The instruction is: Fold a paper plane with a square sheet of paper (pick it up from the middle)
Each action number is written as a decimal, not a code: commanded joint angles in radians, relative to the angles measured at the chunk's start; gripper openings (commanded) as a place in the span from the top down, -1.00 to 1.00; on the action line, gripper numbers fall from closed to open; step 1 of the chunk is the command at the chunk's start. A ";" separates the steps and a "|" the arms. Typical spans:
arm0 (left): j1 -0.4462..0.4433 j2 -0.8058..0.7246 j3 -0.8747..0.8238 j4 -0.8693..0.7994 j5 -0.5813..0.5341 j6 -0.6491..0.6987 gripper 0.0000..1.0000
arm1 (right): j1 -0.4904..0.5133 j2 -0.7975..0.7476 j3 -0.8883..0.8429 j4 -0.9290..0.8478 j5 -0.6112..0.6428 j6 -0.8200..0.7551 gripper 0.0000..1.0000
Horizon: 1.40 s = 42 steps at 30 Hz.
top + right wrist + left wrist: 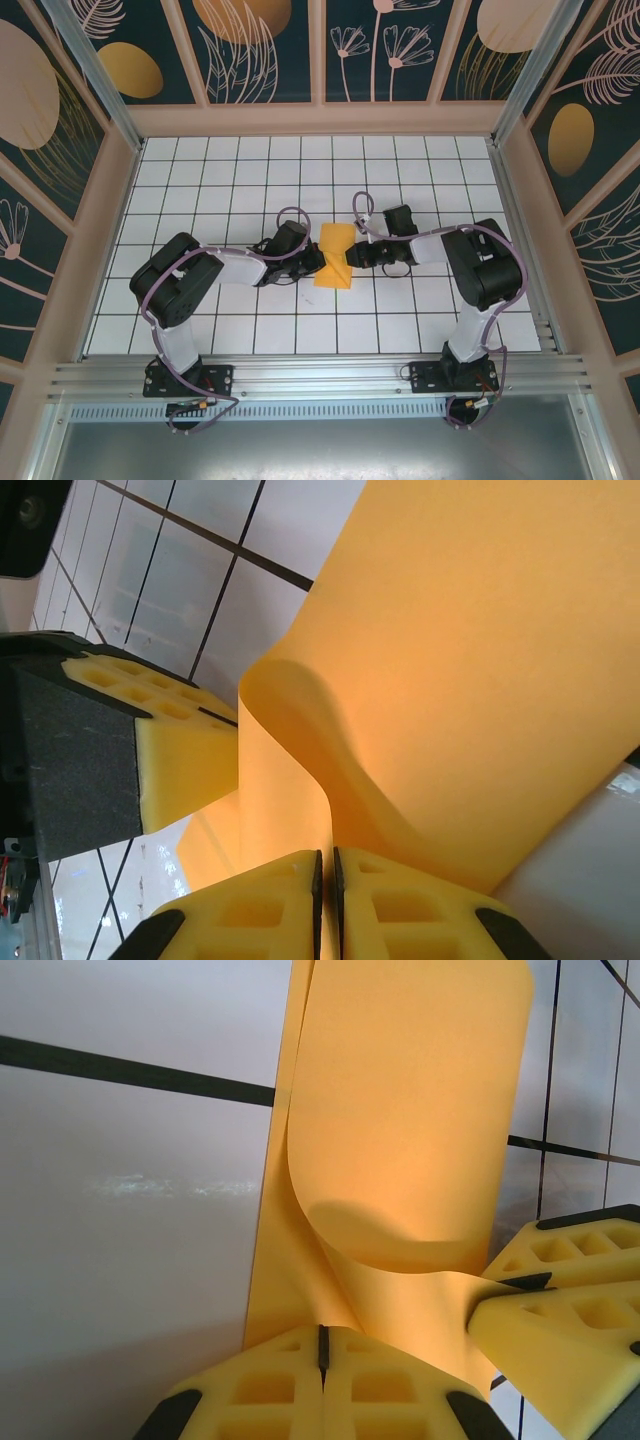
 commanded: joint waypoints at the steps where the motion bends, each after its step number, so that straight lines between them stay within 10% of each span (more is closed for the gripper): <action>1: -0.003 -0.003 0.007 -0.078 -0.032 0.022 1.00 | -0.004 0.019 0.015 0.007 0.018 -0.025 0.69; 42: -0.003 -0.009 0.007 -0.080 -0.031 0.022 0.98 | 0.049 -0.033 0.021 -0.021 0.201 -0.088 0.69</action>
